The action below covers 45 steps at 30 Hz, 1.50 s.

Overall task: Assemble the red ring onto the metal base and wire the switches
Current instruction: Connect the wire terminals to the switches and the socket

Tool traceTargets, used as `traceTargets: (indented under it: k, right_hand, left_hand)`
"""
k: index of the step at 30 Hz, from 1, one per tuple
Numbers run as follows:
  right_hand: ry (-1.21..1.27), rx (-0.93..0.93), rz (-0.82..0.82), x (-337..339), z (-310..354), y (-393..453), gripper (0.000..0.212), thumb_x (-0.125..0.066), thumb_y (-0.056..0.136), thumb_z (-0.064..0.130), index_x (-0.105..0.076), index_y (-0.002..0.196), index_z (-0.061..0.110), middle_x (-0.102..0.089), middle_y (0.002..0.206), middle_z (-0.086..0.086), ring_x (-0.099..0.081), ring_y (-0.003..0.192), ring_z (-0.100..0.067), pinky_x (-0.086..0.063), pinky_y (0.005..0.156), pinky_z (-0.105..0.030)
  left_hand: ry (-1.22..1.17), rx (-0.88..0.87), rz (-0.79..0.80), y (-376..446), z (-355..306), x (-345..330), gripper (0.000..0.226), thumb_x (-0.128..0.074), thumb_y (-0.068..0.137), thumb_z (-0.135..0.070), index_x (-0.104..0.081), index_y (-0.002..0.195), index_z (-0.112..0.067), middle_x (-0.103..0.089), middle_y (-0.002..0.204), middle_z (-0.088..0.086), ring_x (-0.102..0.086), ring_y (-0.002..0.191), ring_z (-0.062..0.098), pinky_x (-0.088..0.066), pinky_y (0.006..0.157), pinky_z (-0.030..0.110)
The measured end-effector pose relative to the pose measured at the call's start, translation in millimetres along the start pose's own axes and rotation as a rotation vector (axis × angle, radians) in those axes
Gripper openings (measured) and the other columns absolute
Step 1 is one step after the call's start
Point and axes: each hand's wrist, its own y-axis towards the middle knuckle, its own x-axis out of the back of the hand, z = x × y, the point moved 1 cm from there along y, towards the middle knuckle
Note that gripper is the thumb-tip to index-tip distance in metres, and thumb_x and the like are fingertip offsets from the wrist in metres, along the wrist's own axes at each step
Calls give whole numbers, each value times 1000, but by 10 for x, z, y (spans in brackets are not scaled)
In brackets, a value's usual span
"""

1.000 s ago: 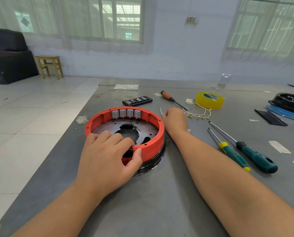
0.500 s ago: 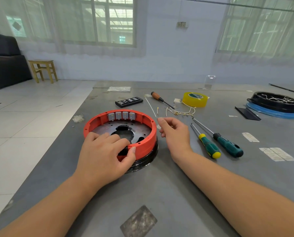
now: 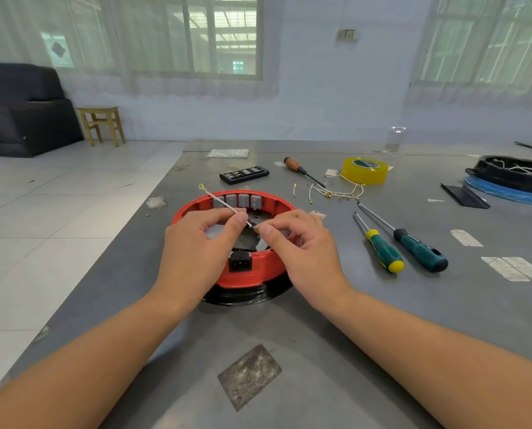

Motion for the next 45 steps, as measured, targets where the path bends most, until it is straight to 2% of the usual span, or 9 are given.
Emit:
traceTargets:
  k: [6,14,21,29,35,37,39,41,45]
  right_hand:
    - [-69,-7,14,-19,26,-7,13,-68,95,39,-79,90,34,-67,97,21,-51,116,-8,-37,107,-52]
    - [-116,14,20,-46,52,-32,14,-67,95,40,-76,86,34,-64,94,23,-48,115,-5,-40,103,-56]
    - [-157,25,9,-96,72,-78,20,-66,97,38,-72,78,37,-64,96,23,-47,115,0,-27,107,-43]
    - [-291,86,12,-90,37,-57,22,-62,94,46,-69,78,33,-60,91,26,-42,117,6,-15,101,-19]
    - [-303,84,-5,-110,-8,-41,34,-50,88,59,-66,76,31,-61,92,25,-43,116,5,-18,100,-22]
    - [-312,84,-7,-110,-26,-33,37,-46,86,62,-65,76,32,-60,93,27,-42,116,6,-17,99,-22]
    - [-312,82,1,-112,-38,-28,34,-48,87,61,-67,78,34,-60,95,28,-40,117,8,-15,100,-21]
    - [-304,79,11,-105,-44,-19,30,-51,91,55,-70,80,36,-60,98,29,-39,118,9,-13,100,-20]
    - [-293,75,-3,-53,-25,29,28,-45,96,45,-69,82,48,-61,102,34,-37,120,11,-13,100,-19]
  left_hand:
    - [-147,39,54,8,-14,-8,15,-77,94,-32,-82,80,-32,-78,89,-20,-72,93,-2,-47,85,20]
    - [-55,-21,-13,-30,-25,-54,12,-76,94,-30,-77,82,-31,-75,81,-24,-69,88,-4,-41,76,2]
    - [-39,-21,-33,-25,2,-30,13,-74,96,-35,-74,84,-33,-74,78,-19,-71,83,2,-48,80,17]
    - [-24,-5,-29,-35,-12,-24,13,-73,97,-34,-75,85,-31,-74,80,-22,-69,83,-2,-44,75,4]
    - [-30,16,-14,-40,-29,-33,12,-73,97,-32,-76,86,-28,-74,83,-22,-69,88,-3,-43,75,3]
    - [-49,36,3,-46,-32,-35,13,-72,98,-34,-77,87,-30,-75,84,-21,-69,92,-1,-47,81,9]
    - [-25,35,14,-52,-34,-34,15,-69,100,-37,-77,88,-32,-75,85,-21,-69,94,1,-51,99,32]
    - [15,29,22,-57,-44,-29,19,-67,101,-39,-75,85,-34,-74,82,-23,-68,97,3,-46,106,52]
    - [26,22,26,-53,-55,-23,24,-64,103,-39,-71,80,-38,-72,81,-25,-68,99,9,-43,108,57]
